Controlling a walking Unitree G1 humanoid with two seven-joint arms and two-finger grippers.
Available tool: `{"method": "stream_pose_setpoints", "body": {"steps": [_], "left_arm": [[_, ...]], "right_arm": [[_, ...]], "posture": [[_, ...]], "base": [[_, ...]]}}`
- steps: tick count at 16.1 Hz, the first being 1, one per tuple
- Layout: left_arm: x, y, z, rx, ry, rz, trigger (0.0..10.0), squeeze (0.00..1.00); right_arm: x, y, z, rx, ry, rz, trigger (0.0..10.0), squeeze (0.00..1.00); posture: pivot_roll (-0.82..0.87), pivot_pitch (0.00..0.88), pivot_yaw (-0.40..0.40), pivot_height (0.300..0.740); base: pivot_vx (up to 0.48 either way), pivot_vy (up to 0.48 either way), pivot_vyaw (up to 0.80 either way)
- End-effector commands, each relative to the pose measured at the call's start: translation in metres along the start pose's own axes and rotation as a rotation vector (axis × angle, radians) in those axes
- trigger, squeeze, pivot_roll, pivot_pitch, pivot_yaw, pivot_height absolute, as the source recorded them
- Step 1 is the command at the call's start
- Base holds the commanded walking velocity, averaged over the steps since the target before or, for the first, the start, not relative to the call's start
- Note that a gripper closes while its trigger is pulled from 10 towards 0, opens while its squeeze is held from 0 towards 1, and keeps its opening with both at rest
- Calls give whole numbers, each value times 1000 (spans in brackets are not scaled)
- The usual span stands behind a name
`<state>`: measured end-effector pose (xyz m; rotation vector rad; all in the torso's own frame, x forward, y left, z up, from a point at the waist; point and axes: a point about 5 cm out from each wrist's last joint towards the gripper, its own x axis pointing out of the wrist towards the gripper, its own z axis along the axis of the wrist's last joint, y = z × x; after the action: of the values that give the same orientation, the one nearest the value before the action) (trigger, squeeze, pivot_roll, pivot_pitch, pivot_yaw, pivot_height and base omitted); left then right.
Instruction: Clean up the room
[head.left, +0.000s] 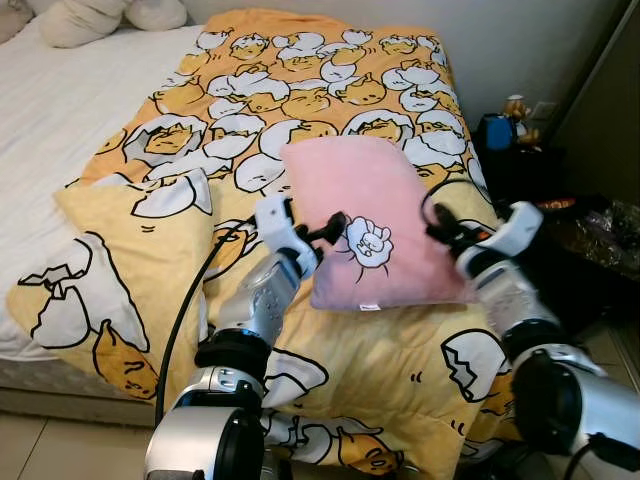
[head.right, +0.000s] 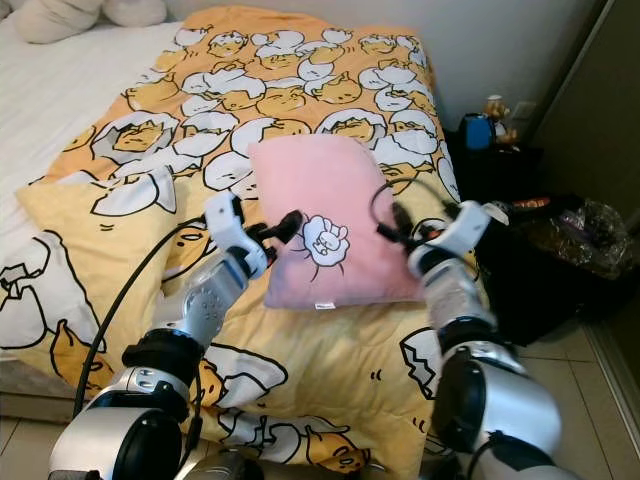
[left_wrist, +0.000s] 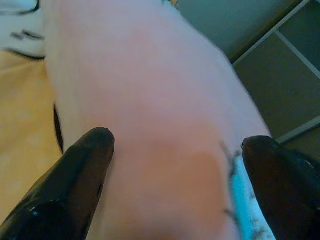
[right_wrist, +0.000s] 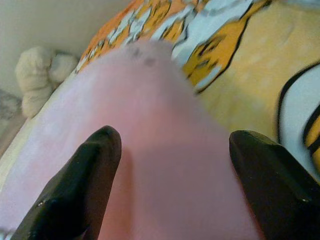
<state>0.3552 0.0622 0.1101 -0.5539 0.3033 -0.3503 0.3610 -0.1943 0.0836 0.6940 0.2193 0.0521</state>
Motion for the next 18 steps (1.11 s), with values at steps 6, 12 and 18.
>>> {"method": "stream_pose_setpoints", "body": {"steps": [6,12,18], "left_arm": [[14,-37,-44,-31,137,16,10000,0],[21,-52,-46,-50,133,-30,10000,0],[21,-68,-61,-14,209,-136,0,0]], "right_arm": [[1,5,-23,42,64,-53,10000,0],[-2,0,-34,123,80,-127,10000,0],[-14,-14,-59,120,170,-231,0,0]], "posture": [[131,75,-7,728],[91,75,-11,728],[73,58,-1,728]], "base": [[0,0,0],[0,0,0],[0,0,0]]}}
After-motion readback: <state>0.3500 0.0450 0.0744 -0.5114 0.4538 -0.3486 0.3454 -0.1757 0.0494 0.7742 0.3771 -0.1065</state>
